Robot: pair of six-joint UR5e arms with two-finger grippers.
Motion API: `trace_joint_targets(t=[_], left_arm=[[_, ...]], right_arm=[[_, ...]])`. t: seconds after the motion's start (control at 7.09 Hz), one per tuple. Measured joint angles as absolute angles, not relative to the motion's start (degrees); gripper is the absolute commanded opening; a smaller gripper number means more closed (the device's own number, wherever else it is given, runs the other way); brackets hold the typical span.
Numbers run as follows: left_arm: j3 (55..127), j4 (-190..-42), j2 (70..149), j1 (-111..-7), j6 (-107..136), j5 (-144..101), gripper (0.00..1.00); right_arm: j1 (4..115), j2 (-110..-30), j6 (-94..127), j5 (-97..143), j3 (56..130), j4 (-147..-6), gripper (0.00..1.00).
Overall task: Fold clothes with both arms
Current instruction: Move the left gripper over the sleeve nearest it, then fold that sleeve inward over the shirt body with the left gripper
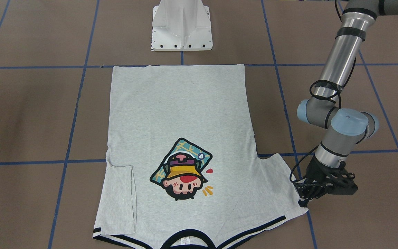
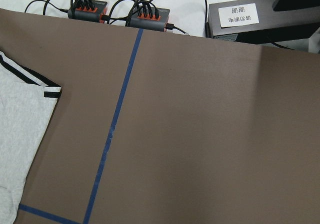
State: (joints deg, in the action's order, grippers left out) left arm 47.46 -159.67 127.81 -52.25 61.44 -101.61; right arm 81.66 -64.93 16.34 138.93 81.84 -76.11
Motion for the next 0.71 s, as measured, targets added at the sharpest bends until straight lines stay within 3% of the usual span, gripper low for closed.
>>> trace_joint_targets(t=[0.28,0.71], left_arm=[[52.0,-157.3,127.7,-52.3,61.8,-101.7,0.0],[60.2,-138.6,132.5,-49.5,68.0,-97.9,0.0]], right_arm=[[81.7,-65.3,16.3,139.0,82.3,-76.1,1.0],[81.6,-66.1,16.3,138.9,82.8,-76.0,1.0]])
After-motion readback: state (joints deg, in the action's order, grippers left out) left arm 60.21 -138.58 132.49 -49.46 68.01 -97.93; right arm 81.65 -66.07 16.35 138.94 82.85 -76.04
